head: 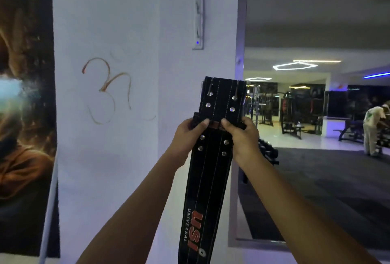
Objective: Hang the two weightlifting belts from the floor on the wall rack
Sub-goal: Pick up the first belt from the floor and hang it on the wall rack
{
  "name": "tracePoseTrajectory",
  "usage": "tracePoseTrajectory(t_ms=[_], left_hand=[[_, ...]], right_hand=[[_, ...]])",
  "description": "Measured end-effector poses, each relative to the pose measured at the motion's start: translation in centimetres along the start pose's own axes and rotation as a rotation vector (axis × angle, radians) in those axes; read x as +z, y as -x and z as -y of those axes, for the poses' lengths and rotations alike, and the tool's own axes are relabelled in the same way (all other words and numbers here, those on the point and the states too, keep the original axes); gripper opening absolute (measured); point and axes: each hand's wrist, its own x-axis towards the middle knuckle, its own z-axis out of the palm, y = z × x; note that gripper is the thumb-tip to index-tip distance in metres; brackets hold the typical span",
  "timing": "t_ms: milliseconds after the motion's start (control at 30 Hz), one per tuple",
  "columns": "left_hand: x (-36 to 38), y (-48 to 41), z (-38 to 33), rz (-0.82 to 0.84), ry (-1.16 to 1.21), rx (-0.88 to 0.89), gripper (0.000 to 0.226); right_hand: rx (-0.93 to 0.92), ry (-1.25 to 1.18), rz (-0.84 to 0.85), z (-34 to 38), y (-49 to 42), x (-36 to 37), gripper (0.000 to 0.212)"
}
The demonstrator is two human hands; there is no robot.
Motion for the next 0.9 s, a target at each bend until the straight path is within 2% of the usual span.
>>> tracePoseTrajectory(t_ms=[67,200,333,467,600,733,900], left_hand=[[0.2,-0.7,0.3,-0.015,0.016,0.003,0.018],[0.6,-2.7,0.7,-0.052,0.051,0.017,0.023],[-0.4,-3.6,1.9,-0.051,0.108,0.045,0.028],[-1.6,-3.5,4.7,0.05,0.113,-0.011,0.022],[-2.0,-2.9,6.2,0.161,0.145,-0.094,0.029],[-2.2,-3.4,5.7,0.17,0.212,-0.101,0.03],[-3.0,-1.4,7.5,0.275,0.151,-0.15,0.035]], right_hand=[[-0.007,0.012,0.001,0.2,-0.9,0.0,0.034],[0.121,-0.016,-0.003,-0.7,-1.7,0.5,0.012],[0.117,-0.025,-0.057,-0.3,-3.5,2.2,0.016],[0.079,0.041,-0.041,0.2,-5.1,3.7,0.035],[0.062,0.081,-0.056,0.8,-6.1,4.1,0.024],[0.04,0.075,-0.054,1.8,-6.2,4.5,0.018],[0.043,0.035,-0.049,3.0,-5.7,4.8,0.016]])
